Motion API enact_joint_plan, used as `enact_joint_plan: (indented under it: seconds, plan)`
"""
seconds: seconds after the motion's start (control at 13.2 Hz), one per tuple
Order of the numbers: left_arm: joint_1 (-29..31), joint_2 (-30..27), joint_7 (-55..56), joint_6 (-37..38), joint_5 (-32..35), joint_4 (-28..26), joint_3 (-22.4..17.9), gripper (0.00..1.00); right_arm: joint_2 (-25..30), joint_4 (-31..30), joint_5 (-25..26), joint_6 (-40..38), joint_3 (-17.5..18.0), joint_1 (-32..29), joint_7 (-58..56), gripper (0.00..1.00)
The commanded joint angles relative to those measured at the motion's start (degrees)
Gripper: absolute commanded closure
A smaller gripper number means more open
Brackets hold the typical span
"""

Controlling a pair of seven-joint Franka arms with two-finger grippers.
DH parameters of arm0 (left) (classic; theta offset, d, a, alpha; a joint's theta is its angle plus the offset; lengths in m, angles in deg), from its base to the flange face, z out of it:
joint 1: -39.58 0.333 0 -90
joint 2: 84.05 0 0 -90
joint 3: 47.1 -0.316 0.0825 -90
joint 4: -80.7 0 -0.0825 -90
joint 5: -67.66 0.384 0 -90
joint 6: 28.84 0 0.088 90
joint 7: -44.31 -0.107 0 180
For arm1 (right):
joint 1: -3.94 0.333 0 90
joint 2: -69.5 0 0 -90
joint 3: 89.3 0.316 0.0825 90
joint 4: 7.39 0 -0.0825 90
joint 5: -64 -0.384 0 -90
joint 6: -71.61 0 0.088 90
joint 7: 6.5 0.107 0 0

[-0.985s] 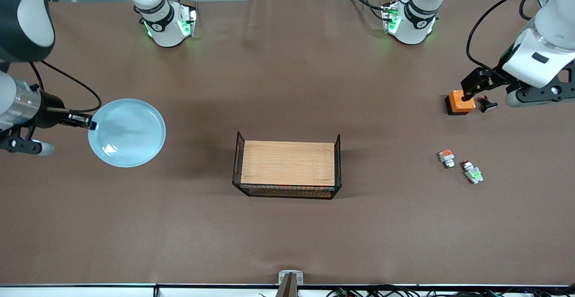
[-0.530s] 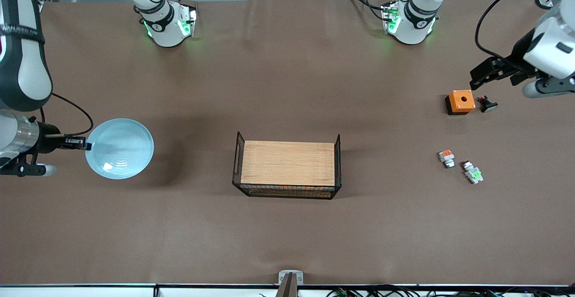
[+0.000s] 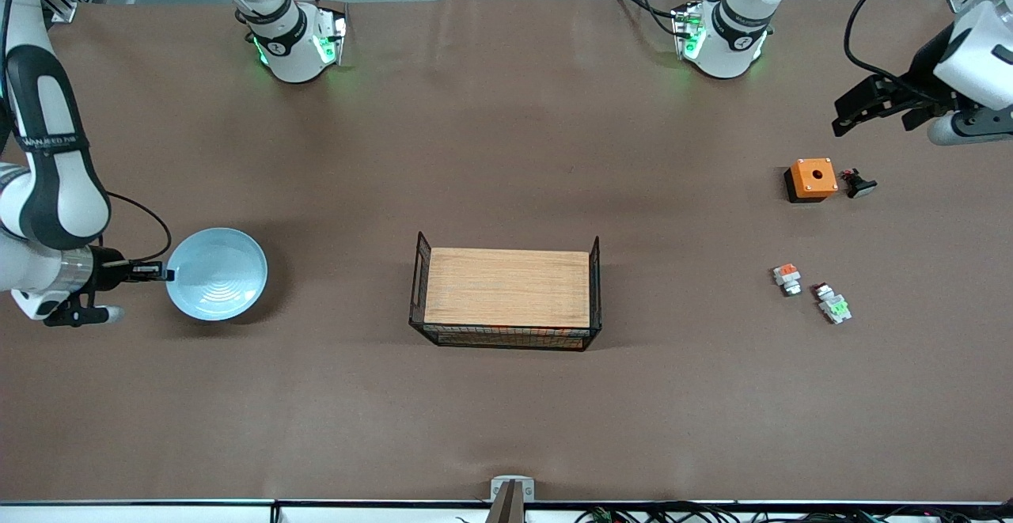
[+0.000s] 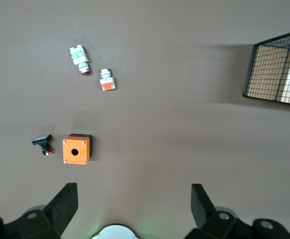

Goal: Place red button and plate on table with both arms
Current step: 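Carry the plate beside the basket and lower it with the right gripper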

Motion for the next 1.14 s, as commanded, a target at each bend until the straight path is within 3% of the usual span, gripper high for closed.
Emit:
enact_joint_plan:
  seconds: [0.0, 0.61, 0.68, 0.76, 0.83, 0.91, 1.06]
  plan:
    - [5.12, -0.99, -0.33, -0.24, -0.24, -0.48, 4.68, 0.0, -2.05, -0.15, 0.22, 1.32, 1.2, -1.34, -0.79, 1.0]
    - [5.58, -0.46, -0.42, -1.64, -0.15, -0.39, 5.32, 0.0, -6.19, -0.15, 0.22, 5.71, 1.2, -1.96, -2.37, 0.98]
    - [5.58, -0.46, -0.42, -1.73, -0.15, -0.39, 5.32, 0.0, -6.19, -0.15, 0.31, 5.98, 1.2, -1.87, -2.37, 0.92]
    - [5.58, -0.46, -0.42, -1.82, -0.15, -0.31, 5.32, 0.0, -6.02, 0.02, 0.31, 5.9, 1.2, -1.61, -2.37, 0.61]
    - [5.58, -0.46, -0.42, -2.25, -0.15, -0.39, 5.32, 0.0, -5.84, 0.37, 0.31, 5.9, 1.2, -1.08, -1.76, 0.13]
    - [5.58, -0.46, -0.51, -2.34, -0.15, -0.48, 5.32, 0.0, -5.58, 0.9, 0.31, 5.72, 1.2, -0.9, -1.67, 0.03]
    - [5.67, -0.46, -0.51, -2.35, -0.15, -0.48, 5.14, 0.0, -3.92, 1.43, 0.31, 5.28, 1.29, 0.06, -1.66, 0.02]
